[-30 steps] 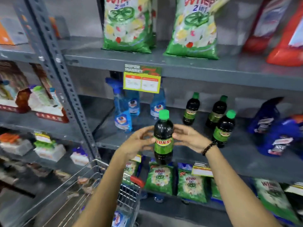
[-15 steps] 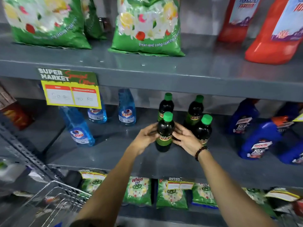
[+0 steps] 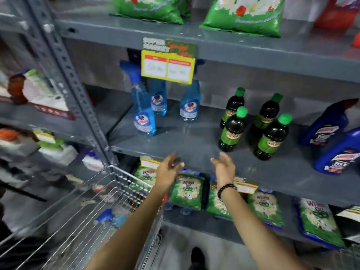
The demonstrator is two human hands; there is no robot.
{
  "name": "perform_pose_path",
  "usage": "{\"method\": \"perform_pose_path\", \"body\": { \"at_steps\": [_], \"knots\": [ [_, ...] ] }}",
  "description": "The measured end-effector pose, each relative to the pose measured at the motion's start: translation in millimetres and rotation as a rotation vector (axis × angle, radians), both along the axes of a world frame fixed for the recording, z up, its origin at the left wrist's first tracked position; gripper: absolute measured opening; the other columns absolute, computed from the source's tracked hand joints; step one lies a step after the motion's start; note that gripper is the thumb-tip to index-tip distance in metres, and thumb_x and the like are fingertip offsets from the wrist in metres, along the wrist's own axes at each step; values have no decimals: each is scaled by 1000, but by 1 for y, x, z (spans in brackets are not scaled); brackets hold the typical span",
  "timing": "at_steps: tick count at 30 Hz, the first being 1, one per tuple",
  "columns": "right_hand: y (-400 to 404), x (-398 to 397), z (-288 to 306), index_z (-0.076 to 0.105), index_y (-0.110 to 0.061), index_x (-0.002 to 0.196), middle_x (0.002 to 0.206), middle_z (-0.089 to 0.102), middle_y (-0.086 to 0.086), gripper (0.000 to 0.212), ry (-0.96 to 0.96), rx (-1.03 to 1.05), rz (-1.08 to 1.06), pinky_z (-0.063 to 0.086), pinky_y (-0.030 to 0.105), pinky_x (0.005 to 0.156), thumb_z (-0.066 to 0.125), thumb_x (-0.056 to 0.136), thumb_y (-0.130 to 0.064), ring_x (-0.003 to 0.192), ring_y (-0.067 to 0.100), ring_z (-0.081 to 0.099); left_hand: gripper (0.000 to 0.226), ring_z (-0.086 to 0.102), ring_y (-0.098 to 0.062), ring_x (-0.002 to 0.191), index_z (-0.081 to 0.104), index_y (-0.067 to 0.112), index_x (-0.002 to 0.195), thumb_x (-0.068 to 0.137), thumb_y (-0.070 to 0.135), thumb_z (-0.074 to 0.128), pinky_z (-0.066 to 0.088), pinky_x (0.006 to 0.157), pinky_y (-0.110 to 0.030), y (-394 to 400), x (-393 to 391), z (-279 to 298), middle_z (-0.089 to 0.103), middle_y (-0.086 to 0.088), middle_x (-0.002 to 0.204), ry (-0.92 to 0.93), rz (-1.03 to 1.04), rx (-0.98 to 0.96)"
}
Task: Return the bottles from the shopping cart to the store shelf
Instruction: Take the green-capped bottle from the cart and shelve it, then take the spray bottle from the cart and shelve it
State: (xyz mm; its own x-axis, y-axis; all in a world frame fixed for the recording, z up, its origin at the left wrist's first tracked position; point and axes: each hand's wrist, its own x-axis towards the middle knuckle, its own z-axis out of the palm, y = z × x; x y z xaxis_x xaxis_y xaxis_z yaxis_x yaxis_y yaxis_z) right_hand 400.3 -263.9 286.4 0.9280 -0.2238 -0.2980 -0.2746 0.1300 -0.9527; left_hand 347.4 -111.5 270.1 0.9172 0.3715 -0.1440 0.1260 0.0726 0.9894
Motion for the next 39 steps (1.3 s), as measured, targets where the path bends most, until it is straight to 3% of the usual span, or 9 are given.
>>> {"method": "perform_pose_path", "body": {
  "at_steps": [3,9,14,16,20,24,29,35,39],
  "knots": [
    [48,-45,-17,58,-5,121,120,62,17,41,-42,-187,259,45,44,101,62,81,1,110,25,56,45,53,-28,115,45,-12,126,83,-9,58,48,88,-24,39,-51,-28,51,-26,132,122,162,-115],
    [152,-102,-56,53,-18,129,119,64,21,42,-105,-639,879,50,38,87,56,88,-13,107,34,60,19,53,-1,61,62,6,102,86,-2,55,42,53,-4,123,-155,-73,59,-6,92,312,387,-116],
    [225,-122,-110,46,-11,134,136,54,13,44,54,-698,1292,43,34,99,50,91,-8,121,27,53,7,37,-9,60,56,14,96,90,10,54,28,54,-25,162,-209,-113,44,1,68,512,623,-333],
    [248,-126,-140,46,-8,134,133,56,16,43,126,-729,1360,46,38,97,50,91,-8,118,31,55,21,40,-11,64,57,9,109,90,15,55,31,57,-27,167,-223,-141,48,-2,72,576,689,-406],
    [281,-119,-210,50,-1,127,125,58,25,36,301,-803,1433,49,42,82,46,93,-12,110,40,58,39,48,-26,103,49,3,127,91,19,53,35,83,-35,165,-221,-203,54,-13,116,662,800,-594],
    [288,-98,-279,59,-10,103,102,64,18,28,390,-947,1478,43,17,56,39,97,-28,99,36,59,42,47,-30,122,43,6,133,93,17,49,39,89,-37,151,-191,-262,48,-15,139,706,809,-748],
    [282,-91,-332,57,8,116,123,58,30,40,470,-944,1450,43,44,95,39,98,-22,113,40,55,36,55,-32,114,48,3,127,92,13,49,45,102,-47,144,-171,-304,55,-21,131,713,798,-759],
    [279,-98,-345,57,8,115,123,59,29,36,580,-875,1501,43,50,102,45,96,-20,115,39,56,29,60,-13,55,49,0,119,91,-2,42,48,37,-15,141,-170,-312,61,-20,100,683,746,-780],
    [273,-98,-326,56,5,114,121,61,25,36,604,-855,1591,44,50,102,48,95,-24,113,36,58,19,58,-15,55,45,8,101,89,-7,41,46,33,-12,146,-181,-291,56,-6,76,649,730,-791]
  ]
}}
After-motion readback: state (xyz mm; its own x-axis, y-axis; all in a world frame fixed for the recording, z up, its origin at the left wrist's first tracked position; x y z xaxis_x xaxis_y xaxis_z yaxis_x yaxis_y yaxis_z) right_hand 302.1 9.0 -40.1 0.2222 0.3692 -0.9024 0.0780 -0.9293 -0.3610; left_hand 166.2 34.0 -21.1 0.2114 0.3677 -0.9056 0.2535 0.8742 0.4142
